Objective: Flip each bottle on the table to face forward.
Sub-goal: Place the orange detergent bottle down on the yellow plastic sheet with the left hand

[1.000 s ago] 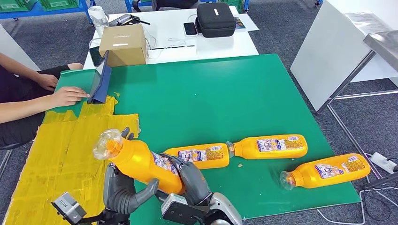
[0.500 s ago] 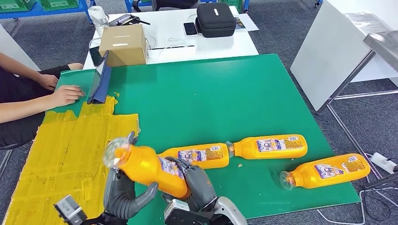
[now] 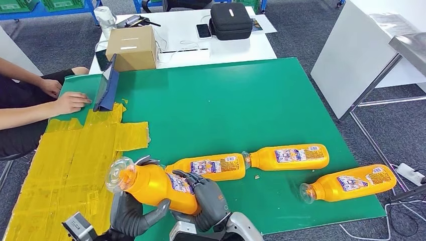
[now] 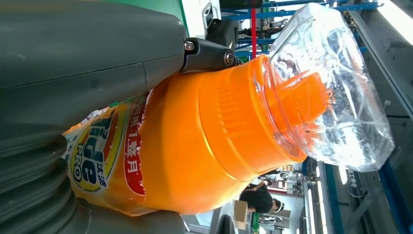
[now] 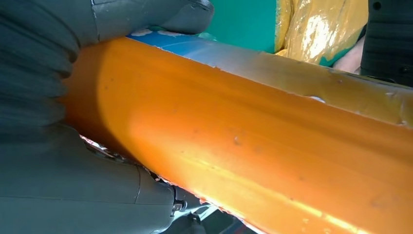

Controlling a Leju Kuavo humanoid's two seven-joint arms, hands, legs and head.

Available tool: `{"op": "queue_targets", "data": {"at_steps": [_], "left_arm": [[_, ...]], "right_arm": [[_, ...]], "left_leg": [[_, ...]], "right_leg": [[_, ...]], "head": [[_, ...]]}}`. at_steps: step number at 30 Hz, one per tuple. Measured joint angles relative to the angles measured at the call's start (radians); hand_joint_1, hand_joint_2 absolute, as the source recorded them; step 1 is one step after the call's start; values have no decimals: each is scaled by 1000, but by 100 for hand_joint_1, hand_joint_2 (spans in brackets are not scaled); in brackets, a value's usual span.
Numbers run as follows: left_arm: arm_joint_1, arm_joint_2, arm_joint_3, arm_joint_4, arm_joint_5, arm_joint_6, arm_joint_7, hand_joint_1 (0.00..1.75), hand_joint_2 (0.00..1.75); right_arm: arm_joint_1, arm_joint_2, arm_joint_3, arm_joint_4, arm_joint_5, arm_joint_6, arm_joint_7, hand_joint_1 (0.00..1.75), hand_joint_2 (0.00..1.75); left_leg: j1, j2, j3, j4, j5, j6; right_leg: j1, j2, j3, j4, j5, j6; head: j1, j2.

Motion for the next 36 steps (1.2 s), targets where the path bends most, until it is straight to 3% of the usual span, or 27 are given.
{"op": "queue_targets", "data": {"at_steps": [6,7,11,15,19,22,28,33,36], "left_arm": [[2,5,-1,0,-11,0,0,175,175],[2,6,-1,0,-11,0,0,175,175],[3,8,-2,0,-18,4,1,175,175],[4,9,1,-2,-139,90,22,175,175],[-17,12,63,-8,-422,280,65,175,175],[-51,13,143,-10,-635,418,93,175,175],[-88,19,301,13,-1120,703,211,175,175],[-86,31,371,61,-1394,777,304,175,175],[-82,42,385,87,-1446,779,332,175,175]], "right_arm": [[-5,-5,15,-2,0,-6,10,175,175],[-5,-6,15,-2,0,-6,10,168,175],[-6,-7,16,-3,21,-31,18,0,175],[2,-20,13,-44,101,-114,35,0,0],[45,-47,-35,-165,95,-200,-9,0,0],[90,-82,-102,-260,69,-193,-48,0,0],[217,-217,-266,-405,-32,-159,-94,0,0],[352,-346,-442,-523,-169,-85,-131,0,0],[409,-399,-533,-571,-214,-53,-140,0,0]], "left_leg": [[0,0,0,0,0,0],[0,0,0,0,0,0],[0,0,0,0,0,0],[0,0,0,0,0,0],[0,0,0,0,0,0],[0,-1,0,0,0,0],[-2,-1,0,0,0,1],[-4,-1,0,0,-3,4],[-4,0,-1,0,-4,4]], "right_leg": [[0,0,0,0,0,0],[0,0,0,0,0,0],[0,0,0,0,0,0],[0,0,0,0,0,0],[0,0,-1,0,0,0],[0,-1,0,0,0,0],[-1,-1,0,0,0,0],[-4,-1,0,-1,-2,3],[-4,0,0,-1,-2,3]], "head": [[0,0],[0,0],[0,0],[0,0],[0,0],[0,0],[0,0],[0,0],[0,0]]}}
